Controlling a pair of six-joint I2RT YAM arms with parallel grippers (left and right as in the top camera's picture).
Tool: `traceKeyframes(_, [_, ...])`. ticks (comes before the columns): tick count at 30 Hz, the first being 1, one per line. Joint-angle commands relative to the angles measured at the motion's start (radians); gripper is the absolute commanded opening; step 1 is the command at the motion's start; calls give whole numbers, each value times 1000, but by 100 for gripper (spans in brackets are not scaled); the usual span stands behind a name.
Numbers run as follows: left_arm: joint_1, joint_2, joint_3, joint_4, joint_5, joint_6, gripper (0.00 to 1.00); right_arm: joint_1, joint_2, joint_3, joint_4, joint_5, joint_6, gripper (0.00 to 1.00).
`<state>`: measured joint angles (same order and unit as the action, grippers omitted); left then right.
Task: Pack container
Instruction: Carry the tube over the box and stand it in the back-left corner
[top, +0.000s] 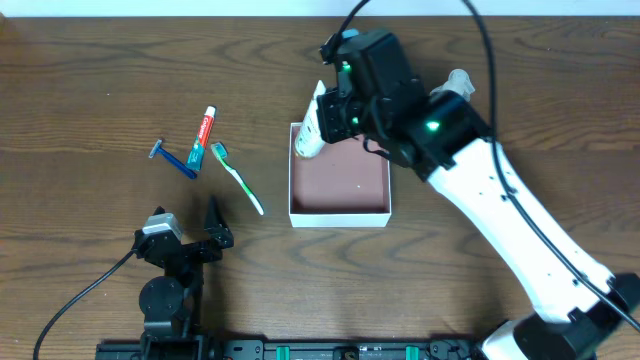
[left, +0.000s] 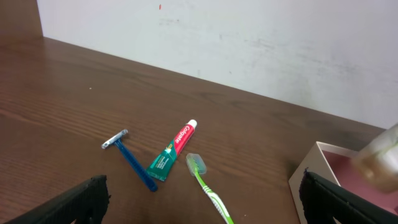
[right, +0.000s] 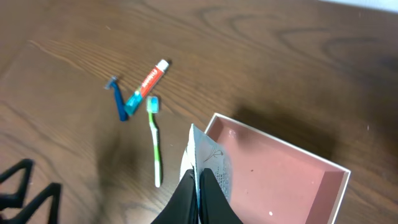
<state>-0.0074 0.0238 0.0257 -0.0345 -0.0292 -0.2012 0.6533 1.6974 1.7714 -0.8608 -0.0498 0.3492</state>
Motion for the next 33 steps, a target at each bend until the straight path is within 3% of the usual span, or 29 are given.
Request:
traceKeyframes(1, [0, 0, -22, -36, -8, 21, 98, 5, 35, 14, 7, 62, 42, 1])
traceKeyframes(28, [0, 0, -22, -36, -8, 21, 98, 30, 259, 14, 154, 113, 145, 1])
traceKeyframes(29, [0, 0, -22, -36, -8, 21, 98, 35, 262, 14, 160, 113, 145, 3])
traceKeyframes(31, [0, 0, -22, -36, -8, 21, 98, 42, 267, 14, 166, 113, 154, 20])
traceKeyframes(33, [0, 0, -22, -36, -8, 21, 98, 51, 268, 14, 169, 113, 156, 28])
